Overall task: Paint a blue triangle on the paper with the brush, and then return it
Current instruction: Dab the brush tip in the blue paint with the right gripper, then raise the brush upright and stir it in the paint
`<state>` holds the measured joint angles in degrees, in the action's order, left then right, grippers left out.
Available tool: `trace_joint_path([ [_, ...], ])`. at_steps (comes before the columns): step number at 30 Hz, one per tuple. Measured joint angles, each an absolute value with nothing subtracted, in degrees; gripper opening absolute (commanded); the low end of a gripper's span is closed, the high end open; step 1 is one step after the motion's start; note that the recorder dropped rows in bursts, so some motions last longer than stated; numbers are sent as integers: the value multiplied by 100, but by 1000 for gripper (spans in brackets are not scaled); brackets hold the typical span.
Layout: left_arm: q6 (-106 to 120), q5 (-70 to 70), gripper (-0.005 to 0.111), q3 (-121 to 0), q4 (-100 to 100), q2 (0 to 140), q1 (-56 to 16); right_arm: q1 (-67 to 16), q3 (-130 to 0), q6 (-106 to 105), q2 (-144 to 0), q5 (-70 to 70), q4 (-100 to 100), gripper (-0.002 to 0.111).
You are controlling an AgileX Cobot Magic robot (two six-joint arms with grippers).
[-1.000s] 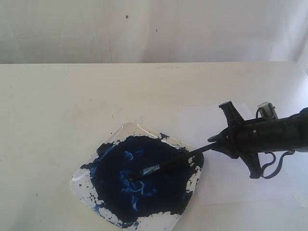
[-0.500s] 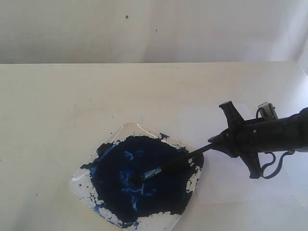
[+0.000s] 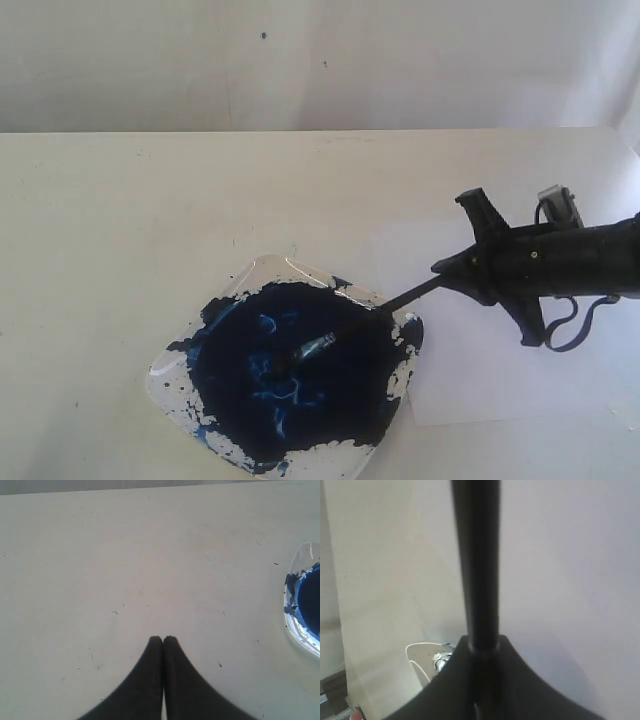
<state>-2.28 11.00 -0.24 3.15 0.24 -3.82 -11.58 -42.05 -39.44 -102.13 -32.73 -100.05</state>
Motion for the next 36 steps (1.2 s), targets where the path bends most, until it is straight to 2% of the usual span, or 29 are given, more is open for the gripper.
trace_joint_path([
  [8, -228, 1100, 0, -24, 315, 24, -382, -1158, -4653, -5114, -9856, -4298, -10005, 6],
  [12, -228, 1100, 0, -24, 315, 24, -382, -1241, -5071, -6836, -9842, -5510, -10005, 6],
  [15, -228, 1100, 0, -24, 315, 24, -382, -1649, -5181, -8843, -9842, -5902, -10005, 0],
  [20, -228, 1100, 0, -24, 315, 24, -382, -2545, -5426, -11091, -9842, -5996, -9981, 0],
  [26, -228, 1100, 0, -24, 315, 24, -382, -2955, -5768, -11567, -9833, -5839, -9981, 0],
  [36, -228, 1100, 0, -24, 315, 24, -382, -2971, -6030, -11043, -9509, -5210, -9357, 0],
])
